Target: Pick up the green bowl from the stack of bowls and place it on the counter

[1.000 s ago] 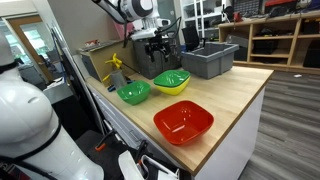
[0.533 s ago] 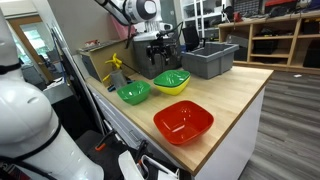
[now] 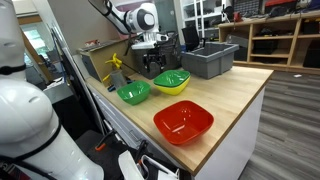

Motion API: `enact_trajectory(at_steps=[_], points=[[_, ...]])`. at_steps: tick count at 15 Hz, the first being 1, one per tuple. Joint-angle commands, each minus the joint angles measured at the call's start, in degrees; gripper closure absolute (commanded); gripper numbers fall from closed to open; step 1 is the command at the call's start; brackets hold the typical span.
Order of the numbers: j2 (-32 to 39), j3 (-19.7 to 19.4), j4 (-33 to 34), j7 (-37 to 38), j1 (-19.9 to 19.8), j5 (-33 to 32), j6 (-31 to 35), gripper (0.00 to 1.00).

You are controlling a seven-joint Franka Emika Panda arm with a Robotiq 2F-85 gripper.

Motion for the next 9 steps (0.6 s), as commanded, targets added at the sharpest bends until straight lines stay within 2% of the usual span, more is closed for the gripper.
enact_trajectory(at_steps=[1,9], points=[[4.32,0.99,3.94,-1.39,0.92,0.29,-1.42,0.0],[11.77,1.33,10.42,-1.13,2.72,-1.72,-0.65,0.0]])
